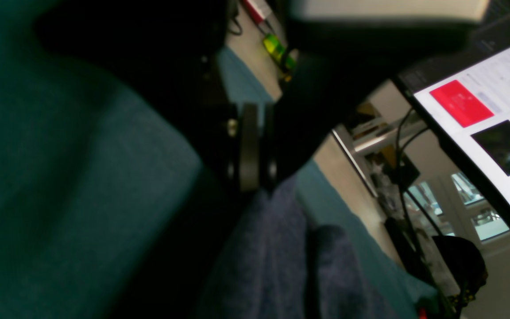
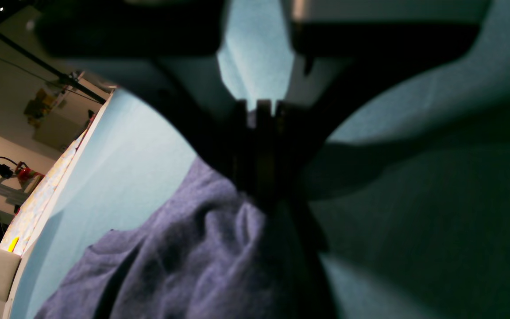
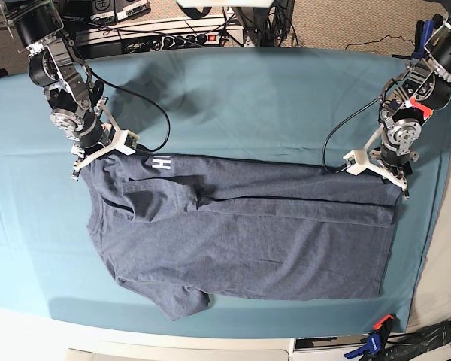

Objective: Fold the T-shirt properly
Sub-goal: 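Drag the shirt with both grippers toward the robot across the cloth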

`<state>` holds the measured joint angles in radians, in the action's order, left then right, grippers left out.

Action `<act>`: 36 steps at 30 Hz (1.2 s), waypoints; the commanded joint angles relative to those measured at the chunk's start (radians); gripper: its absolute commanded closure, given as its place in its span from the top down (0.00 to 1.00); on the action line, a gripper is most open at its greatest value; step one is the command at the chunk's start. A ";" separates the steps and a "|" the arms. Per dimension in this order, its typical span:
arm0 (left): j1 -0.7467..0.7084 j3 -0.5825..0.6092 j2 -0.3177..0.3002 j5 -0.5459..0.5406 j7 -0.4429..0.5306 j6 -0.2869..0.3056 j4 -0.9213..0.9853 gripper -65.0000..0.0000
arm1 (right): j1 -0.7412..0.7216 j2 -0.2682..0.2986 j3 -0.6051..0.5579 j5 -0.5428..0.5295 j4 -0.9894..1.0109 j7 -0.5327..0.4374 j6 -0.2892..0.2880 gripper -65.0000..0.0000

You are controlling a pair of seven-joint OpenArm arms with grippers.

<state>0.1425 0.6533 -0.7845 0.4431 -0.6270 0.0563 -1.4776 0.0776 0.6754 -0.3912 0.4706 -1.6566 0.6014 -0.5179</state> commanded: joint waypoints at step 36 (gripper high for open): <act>-0.398 -0.049 -0.135 0.069 -0.197 -0.129 -0.286 0.00 | 0.369 0.184 0.007 0.072 -0.241 0.104 0.097 0.00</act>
<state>-0.2470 0.6056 -0.9035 0.5201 -0.8116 -0.0784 -1.7554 0.4431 0.8371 -0.3927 0.5392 -1.8866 0.6842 -0.4118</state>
